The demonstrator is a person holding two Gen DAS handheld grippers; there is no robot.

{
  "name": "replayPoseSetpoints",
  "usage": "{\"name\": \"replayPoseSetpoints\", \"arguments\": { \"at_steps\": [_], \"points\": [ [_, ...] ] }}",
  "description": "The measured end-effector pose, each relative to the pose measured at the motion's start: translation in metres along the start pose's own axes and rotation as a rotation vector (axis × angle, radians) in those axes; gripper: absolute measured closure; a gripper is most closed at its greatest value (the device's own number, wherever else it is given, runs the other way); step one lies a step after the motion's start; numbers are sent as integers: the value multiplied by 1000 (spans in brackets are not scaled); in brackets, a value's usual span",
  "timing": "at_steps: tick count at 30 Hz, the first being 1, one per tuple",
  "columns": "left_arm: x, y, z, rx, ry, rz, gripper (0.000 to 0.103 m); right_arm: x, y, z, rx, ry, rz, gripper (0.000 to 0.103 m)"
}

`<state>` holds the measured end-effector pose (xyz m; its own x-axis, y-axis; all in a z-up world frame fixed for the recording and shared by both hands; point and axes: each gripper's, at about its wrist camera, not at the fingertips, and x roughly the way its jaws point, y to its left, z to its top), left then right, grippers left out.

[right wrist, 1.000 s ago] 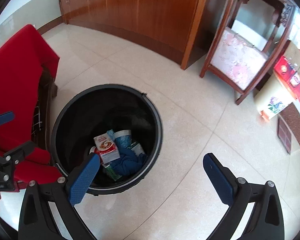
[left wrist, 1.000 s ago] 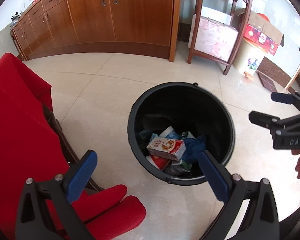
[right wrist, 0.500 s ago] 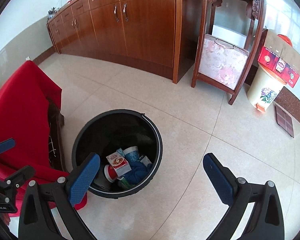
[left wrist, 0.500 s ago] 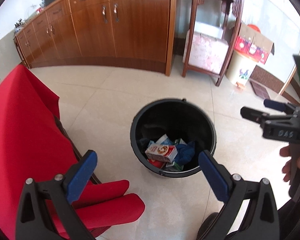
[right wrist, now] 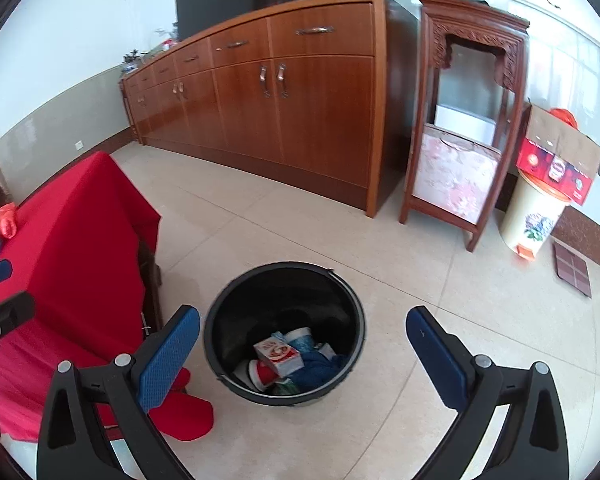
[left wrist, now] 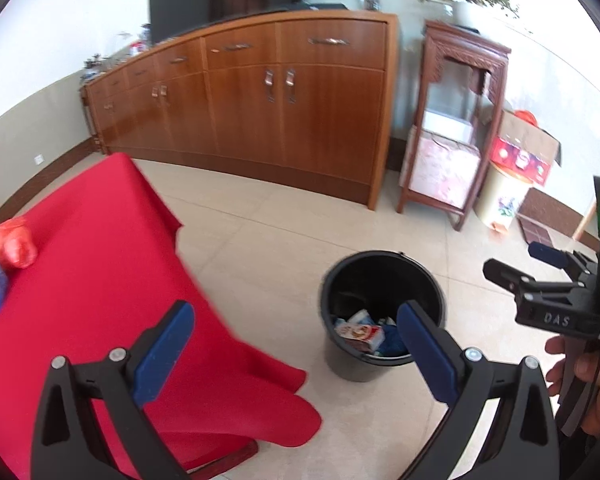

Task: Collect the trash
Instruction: 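Move both tools back toward the table, then grasp the blue cup rim with the left tool while the right tool grasps the red plastic bag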

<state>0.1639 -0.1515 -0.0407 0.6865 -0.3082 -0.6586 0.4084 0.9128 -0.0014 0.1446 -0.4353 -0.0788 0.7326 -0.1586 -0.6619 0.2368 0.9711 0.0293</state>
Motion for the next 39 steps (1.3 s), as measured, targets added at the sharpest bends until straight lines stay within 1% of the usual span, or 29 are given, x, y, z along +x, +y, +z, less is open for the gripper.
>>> {"name": "replayPoseSetpoints", "arguments": {
  "at_steps": [5,8,12,17,20,22,23,25,27,30,34,39],
  "points": [
    [-16,29,-4,-41,-26,56,1,-7,37,3,-58,-23,55,0],
    [-28,53,-9,-73,-52,107,1,-7,64,4,-96,-36,107,0],
    [-47,94,-21,-143,-82,189,1,-6,100,2,-142,-43,178,0],
    [-70,149,-39,-244,-117,320,1,1,162,4,-186,-12,325,0],
    [-84,175,-50,-285,-140,385,1,-5,203,6,-235,-17,408,0],
    [-94,193,-56,-309,-151,427,1,-9,234,9,-298,0,443,0],
    [-96,200,-58,-318,-149,440,1,-11,249,11,-327,-2,445,0],
    [-100,218,-64,-339,-140,470,1,-15,270,17,-349,-1,461,0],
    [-101,231,-68,-357,-133,482,1,-14,294,27,-354,10,506,0],
    [-98,249,-70,-374,-123,499,1,-11,329,38,-386,21,543,0],
    [-88,267,-68,-386,-103,511,1,-3,373,44,-477,24,546,0],
    [-80,281,-66,-410,-105,518,1,11,407,50,-527,23,556,0]
  ]
}}
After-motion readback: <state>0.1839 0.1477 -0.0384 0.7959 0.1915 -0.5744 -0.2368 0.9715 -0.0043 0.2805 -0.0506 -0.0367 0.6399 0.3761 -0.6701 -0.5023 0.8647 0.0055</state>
